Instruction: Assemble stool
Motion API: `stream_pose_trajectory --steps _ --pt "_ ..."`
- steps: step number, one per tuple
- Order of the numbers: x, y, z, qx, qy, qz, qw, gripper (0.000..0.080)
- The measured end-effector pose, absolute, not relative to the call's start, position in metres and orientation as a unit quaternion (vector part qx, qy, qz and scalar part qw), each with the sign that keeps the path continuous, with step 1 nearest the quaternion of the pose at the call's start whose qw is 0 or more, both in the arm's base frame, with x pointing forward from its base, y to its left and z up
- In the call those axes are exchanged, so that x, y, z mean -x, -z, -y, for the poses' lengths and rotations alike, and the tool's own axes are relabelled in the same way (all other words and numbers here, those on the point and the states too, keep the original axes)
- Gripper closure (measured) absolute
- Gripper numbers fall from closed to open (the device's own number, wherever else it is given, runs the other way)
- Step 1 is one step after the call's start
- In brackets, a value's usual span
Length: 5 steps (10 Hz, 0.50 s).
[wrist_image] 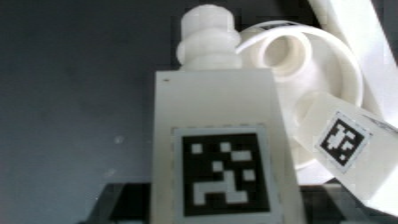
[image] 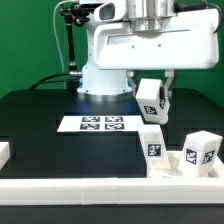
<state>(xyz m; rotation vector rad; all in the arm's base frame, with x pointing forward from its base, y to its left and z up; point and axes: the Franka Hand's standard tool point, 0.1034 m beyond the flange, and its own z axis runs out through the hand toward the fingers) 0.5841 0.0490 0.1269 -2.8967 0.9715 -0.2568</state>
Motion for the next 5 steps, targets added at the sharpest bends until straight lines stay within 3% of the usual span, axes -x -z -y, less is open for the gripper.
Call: stream_pose_trajectory --steps 3,5 --pt "-0.581 -0.123 -0.064 0.950 0.100 -0.294 0.036 0.0462" --pt "-0.576 -0.119 -0.090 0.970 0.103 -0.219 0.010 0.0462"
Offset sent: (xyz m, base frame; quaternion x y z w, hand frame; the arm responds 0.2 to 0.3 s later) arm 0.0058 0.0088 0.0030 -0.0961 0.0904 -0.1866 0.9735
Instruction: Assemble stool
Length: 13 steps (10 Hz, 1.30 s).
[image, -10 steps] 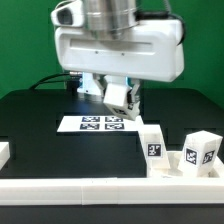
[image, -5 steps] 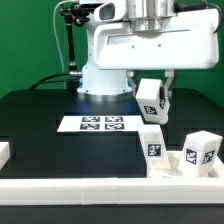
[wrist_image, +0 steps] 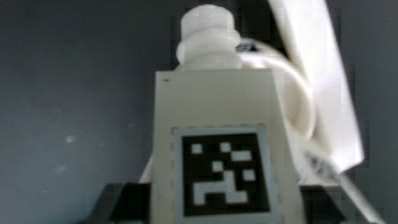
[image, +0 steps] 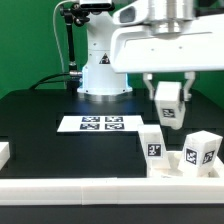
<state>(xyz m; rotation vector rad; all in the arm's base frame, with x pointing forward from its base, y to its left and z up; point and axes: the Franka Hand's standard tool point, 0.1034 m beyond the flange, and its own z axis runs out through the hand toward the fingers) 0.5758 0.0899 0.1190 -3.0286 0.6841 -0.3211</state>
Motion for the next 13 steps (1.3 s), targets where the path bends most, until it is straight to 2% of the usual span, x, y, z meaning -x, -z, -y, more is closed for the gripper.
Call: stream_pose_trajectory --steps 5,7,11,13 --pt "-0.576 -0.117 -0.096 0.972 0.113 -0.204 0.013 0.0462" --pt "-0.585 -0.114 -0.117 0.971 0.166 -0.171 0.020 0.0462" --pt "-0.603 -0.103 -0.105 0.980 0.196 -0.044 -0.010 0.0462" --pt "-0.603 -0.103 -0.106 0.980 0.195 -0.046 -0.009 0.0462"
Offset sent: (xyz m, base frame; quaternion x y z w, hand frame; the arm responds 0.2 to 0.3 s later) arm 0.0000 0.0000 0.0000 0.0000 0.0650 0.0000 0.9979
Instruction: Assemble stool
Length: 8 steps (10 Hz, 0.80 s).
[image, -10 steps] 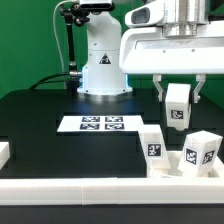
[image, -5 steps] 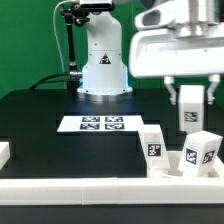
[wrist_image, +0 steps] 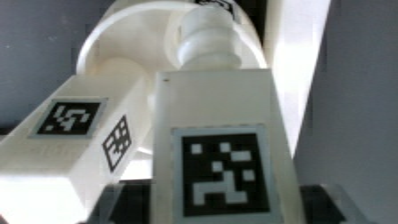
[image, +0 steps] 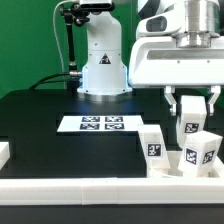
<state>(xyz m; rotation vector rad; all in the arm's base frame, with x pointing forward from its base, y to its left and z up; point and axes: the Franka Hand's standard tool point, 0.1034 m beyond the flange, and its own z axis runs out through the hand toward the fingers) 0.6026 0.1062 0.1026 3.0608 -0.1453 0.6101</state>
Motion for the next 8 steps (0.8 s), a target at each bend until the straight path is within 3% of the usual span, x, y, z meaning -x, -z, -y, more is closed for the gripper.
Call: stream_pose_trajectory --steps 4,8 --pt "-0.611 -0.109 -0.100 -0.978 -0.203 0.040 0.010 0.0462" --pt "-0.606 -0.111 -0.112 -0.956 -0.288 0.050 -0.011 0.0462"
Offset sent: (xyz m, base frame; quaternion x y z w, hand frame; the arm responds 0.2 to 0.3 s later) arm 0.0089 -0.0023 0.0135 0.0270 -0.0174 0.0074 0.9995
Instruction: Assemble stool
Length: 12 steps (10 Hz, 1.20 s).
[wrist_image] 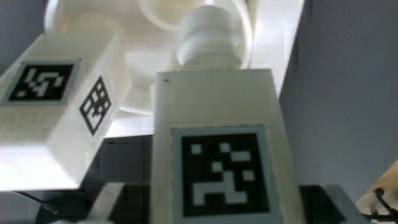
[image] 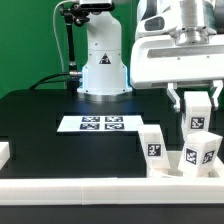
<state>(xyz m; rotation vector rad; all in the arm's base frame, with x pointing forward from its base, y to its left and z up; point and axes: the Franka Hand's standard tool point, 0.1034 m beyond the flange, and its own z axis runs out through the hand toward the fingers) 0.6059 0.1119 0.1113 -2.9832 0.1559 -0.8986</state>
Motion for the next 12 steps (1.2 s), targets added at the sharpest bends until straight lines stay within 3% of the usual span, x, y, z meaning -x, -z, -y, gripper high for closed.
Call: stream_pose_trajectory --steps 6,7,12 --pt "-0.612 -0.106 -0.098 0.942 0.334 -0.021 -0.008 0.0462" --pt "-0.607 -0.095 -0.097 0.945 0.327 -0.023 -0.012 0.0462" --pt "-0.606 -0.095 -0.101 0.950 0.312 -0.017 -0.014 0.0461"
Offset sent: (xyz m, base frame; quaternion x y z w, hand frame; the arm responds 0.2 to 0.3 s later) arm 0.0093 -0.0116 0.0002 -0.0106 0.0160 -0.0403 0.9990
